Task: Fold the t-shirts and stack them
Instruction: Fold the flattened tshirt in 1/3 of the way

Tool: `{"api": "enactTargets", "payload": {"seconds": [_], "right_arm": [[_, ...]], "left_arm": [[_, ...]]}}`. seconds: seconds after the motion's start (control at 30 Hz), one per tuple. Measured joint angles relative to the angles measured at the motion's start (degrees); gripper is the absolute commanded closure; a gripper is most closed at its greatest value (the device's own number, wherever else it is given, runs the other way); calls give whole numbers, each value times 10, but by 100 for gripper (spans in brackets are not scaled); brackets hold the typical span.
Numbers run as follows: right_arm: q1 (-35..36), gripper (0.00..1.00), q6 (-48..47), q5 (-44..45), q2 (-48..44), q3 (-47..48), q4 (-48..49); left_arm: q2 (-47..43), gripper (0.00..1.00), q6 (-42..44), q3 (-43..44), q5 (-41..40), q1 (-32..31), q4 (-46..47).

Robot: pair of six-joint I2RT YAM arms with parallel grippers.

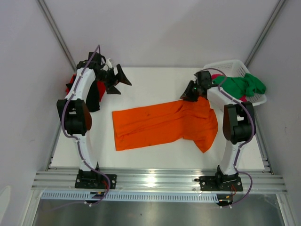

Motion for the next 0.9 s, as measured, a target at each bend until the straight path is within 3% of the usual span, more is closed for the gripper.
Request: {"api": "enactTargets", "payload": {"seconds": [0.17,0.33,0.47,0.9], "right_arm": [[78,69,18,-84,12,35,82],[167,69,42,-131,63,125,107],[217,70,50,-142,91,139,105],[235,70,32,-82,112,75,45]], "left_arm": [[-2,3,-6,-3,19,0,16],[-2,4,-6,-16,19,0,17],[-2,4,-4,-22,17,0,10],[-2,4,-9,-14,17,0,-5]]}}
